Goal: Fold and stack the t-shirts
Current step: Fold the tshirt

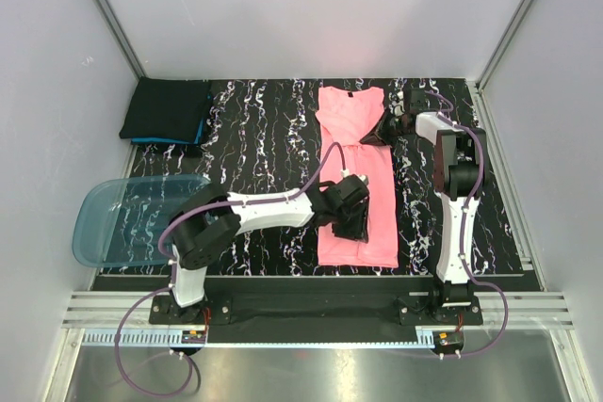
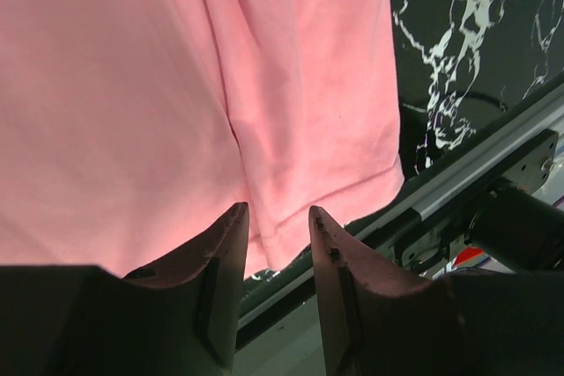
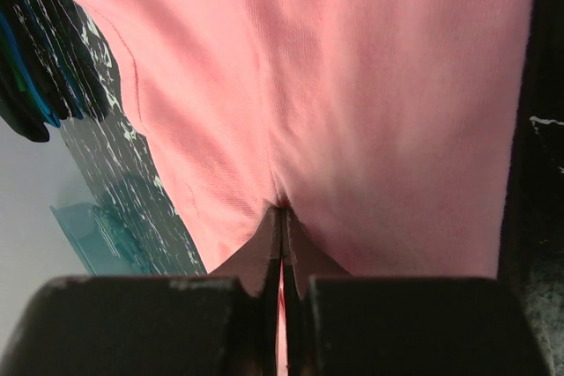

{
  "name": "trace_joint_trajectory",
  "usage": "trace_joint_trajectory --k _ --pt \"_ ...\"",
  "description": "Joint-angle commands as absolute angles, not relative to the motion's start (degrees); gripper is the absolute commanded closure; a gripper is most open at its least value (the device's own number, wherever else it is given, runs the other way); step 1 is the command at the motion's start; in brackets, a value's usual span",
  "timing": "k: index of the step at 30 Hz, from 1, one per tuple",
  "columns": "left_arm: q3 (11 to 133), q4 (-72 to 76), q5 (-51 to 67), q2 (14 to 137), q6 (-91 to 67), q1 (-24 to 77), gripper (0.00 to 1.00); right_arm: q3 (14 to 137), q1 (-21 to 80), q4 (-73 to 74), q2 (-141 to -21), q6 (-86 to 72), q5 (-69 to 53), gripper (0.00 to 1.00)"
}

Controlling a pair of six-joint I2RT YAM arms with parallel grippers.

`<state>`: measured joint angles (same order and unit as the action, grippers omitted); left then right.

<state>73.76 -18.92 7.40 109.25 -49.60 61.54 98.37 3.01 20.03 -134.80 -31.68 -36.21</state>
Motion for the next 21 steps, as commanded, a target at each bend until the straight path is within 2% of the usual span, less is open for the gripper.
trace_joint_trajectory --k 1,11,21 --pt "73.7 -19.6 7.7 109.4 -51.8 63.1 0.62 99.1 3.4 21.7 -134.8 -30.9 -34.4 1.00" --pt "73.3 -22.8 2.7 108.5 -54.1 65.0 0.61 98.4 3.4 20.9 -134.4 -31.3 -34.7 1.00" --pt "72.4 -17.8 7.3 111.3 -55.5 65.1 0.64 98.3 3.4 20.8 -134.4 -31.3 -34.7 1.00"
